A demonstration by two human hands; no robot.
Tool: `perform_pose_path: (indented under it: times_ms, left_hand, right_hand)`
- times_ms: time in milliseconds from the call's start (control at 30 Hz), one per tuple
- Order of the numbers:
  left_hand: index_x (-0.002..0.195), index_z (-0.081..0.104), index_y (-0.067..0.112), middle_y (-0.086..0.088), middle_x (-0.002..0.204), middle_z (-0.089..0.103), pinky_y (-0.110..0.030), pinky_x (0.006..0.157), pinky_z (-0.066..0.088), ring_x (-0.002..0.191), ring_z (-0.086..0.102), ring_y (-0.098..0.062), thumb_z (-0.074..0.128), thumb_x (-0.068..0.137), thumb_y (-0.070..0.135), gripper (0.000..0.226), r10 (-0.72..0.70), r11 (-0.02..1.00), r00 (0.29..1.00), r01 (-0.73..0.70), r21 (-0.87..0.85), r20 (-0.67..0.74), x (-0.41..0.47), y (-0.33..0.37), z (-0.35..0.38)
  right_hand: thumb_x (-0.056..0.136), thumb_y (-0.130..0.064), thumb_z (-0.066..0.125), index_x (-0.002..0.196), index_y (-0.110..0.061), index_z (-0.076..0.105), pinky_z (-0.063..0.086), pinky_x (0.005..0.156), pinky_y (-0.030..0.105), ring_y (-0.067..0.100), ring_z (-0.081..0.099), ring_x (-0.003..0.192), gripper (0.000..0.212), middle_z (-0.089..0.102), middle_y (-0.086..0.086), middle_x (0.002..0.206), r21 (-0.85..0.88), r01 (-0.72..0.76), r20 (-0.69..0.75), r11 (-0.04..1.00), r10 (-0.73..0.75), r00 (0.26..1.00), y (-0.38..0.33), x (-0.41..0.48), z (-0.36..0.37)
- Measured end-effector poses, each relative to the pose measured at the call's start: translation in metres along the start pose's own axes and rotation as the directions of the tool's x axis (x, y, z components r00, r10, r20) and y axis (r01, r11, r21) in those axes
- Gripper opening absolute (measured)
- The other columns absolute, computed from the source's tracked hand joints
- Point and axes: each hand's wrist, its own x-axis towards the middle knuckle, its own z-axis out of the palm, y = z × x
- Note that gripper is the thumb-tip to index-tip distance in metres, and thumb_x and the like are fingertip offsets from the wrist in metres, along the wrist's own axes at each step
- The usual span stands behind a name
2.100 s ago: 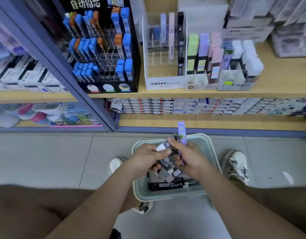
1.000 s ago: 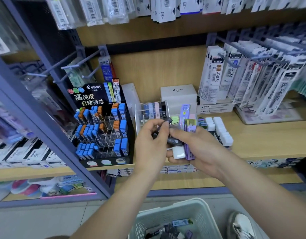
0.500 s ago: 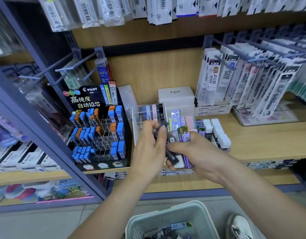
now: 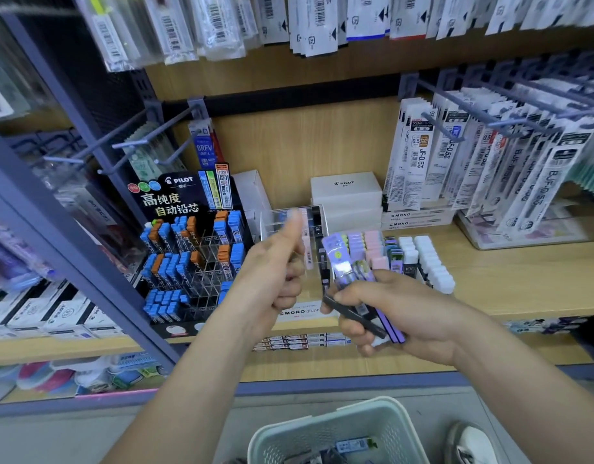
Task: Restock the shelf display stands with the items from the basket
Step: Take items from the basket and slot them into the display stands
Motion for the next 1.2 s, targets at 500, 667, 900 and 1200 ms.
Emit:
perform_pose_path:
  times_ms: [500,667,900,1200]
  left_hand:
    - [0.073,0.054,0.006,0.003,0.052,0.055,-0.015,0.039,0.031,0.04,0.037,-0.008,0.05,0.097,0.023,0.029,0.351,0.893,0.931,-0.302,0.333,-0.098,-0.005,0.01,-0.02]
    - [0.077,0.052,0.007,-0.004,0.059,0.057,-0.018,0.04,0.033,0.042,0.042,-0.014,0.052,0.095,0.03,0.029,0.318,0.89,0.948,-0.289,0.354,-0.026,-0.007,0.0,-0.005]
    - [0.113,0.053,0.022,-0.003,0.05,0.041,-0.021,0.04,0.034,0.041,0.043,-0.018,0.041,0.101,0.031,0.02,0.175,0.97,0.978,-0.153,0.187,-0.111,-0.001,-0.001,-0.008]
    - [0.091,0.053,0.022,0.0,0.06,0.039,-0.02,0.038,0.021,0.044,0.027,-0.011,0.053,0.092,0.041,0.019,-0.051,0.995,0.997,0.056,-0.08,0.064,0.001,-0.004,-0.007]
  right_hand:
    - [0.084,-0.028,0.07,0.089,-0.015,0.065,0.027,0.038,0.017,0.01,0.033,0.043,0.015,0.046,0.0,0.058,0.165,0.012,-0.156,0.986,0.014,0.988,0.007,-0.001,-0.008]
    - [0.075,-0.033,0.074,0.086,-0.016,0.065,0.03,0.04,0.02,0.012,0.033,0.044,0.022,0.06,0.008,0.066,0.141,0.081,-0.173,0.987,-0.056,0.983,0.007,0.001,0.002]
    - [0.089,-0.017,0.065,0.082,-0.008,0.059,0.036,0.042,0.023,0.013,0.038,0.045,0.012,0.058,0.007,0.061,0.128,0.227,-0.268,0.965,-0.187,0.945,0.008,0.008,-0.002]
    - [0.088,-0.007,0.067,0.091,-0.008,0.057,0.036,0.043,0.023,0.012,0.039,0.046,0.011,0.057,0.005,0.066,0.129,0.191,-0.257,0.973,-0.153,0.954,0.011,0.008,-0.009]
